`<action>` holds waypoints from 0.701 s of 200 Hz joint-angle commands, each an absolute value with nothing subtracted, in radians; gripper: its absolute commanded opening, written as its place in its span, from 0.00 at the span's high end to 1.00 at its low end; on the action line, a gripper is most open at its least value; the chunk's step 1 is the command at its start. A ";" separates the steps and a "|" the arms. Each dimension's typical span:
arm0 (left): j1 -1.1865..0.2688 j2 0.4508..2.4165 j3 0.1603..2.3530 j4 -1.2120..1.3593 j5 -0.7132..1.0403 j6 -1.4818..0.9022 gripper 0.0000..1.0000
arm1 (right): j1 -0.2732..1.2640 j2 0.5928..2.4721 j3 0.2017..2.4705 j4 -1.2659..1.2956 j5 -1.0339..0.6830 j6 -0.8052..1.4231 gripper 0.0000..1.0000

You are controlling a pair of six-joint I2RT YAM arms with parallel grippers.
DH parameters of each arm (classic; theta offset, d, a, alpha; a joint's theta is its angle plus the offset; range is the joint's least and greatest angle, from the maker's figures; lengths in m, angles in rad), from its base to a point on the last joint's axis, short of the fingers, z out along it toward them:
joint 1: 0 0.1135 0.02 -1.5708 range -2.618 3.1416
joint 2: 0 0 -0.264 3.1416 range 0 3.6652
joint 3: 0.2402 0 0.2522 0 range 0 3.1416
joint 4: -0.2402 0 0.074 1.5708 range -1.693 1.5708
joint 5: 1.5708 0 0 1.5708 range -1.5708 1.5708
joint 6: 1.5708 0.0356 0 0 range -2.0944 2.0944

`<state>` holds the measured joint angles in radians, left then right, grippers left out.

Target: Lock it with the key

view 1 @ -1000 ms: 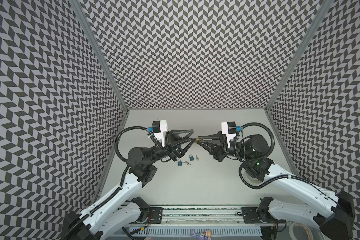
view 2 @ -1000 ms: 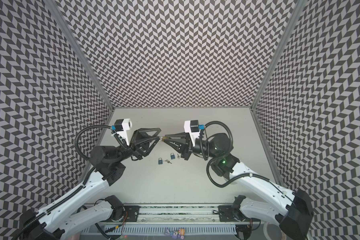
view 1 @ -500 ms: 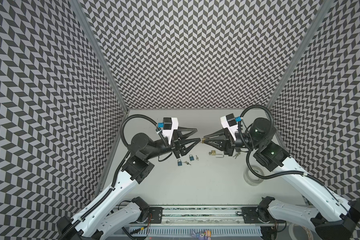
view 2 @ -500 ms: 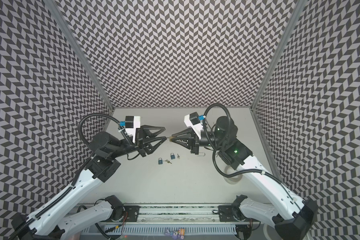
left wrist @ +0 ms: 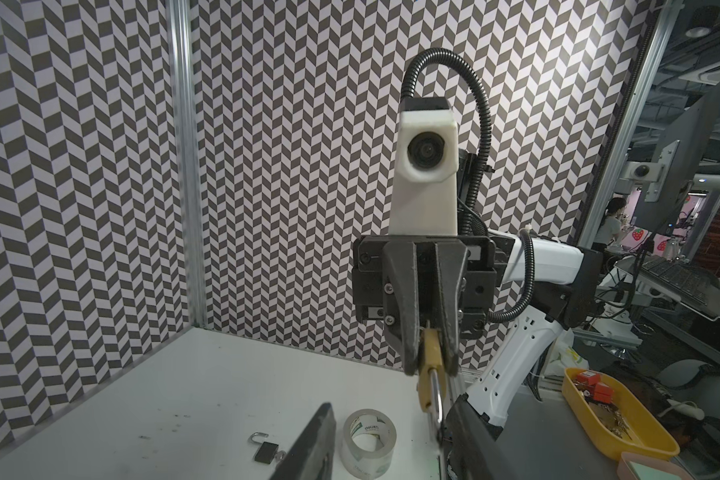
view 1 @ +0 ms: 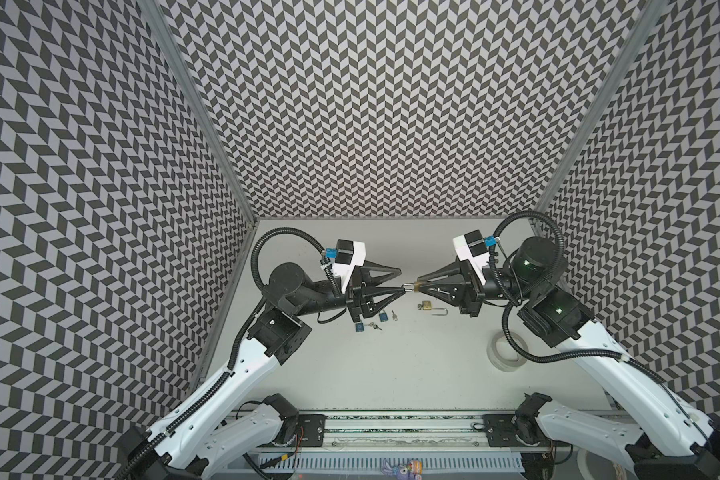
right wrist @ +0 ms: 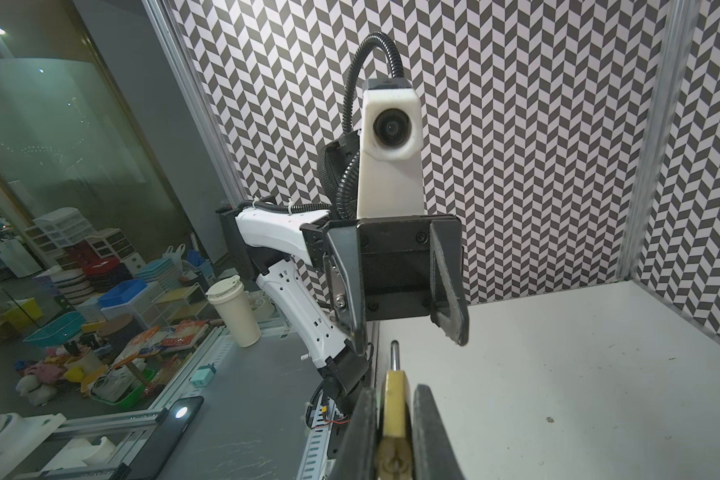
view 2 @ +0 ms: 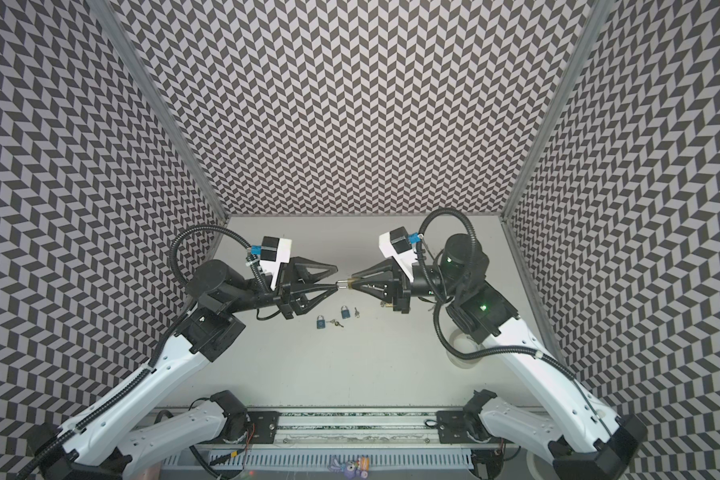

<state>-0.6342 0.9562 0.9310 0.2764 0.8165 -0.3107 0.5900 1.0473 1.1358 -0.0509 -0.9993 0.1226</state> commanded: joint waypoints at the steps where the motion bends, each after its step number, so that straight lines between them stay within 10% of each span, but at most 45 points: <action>1: -0.636 0.964 0.920 0.301 0.844 -0.313 0.52 | 0.584 1.031 1.130 0.012 -1.025 0.125 1.00; 58: -0.637 0.977 0.925 0.314 0.855 -0.322 0.58 | 0.584 1.042 1.124 0.032 -1.055 0.143 1.00; 140: -0.638 0.981 0.928 0.318 0.863 -0.327 1.00 | 0.584 1.037 1.122 0.016 -1.033 0.120 1.00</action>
<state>-0.6361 0.9779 0.9295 0.3008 0.8619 -0.3302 0.5854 1.0477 1.1263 -0.0223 -1.0222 0.1387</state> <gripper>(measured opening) 0.061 0.125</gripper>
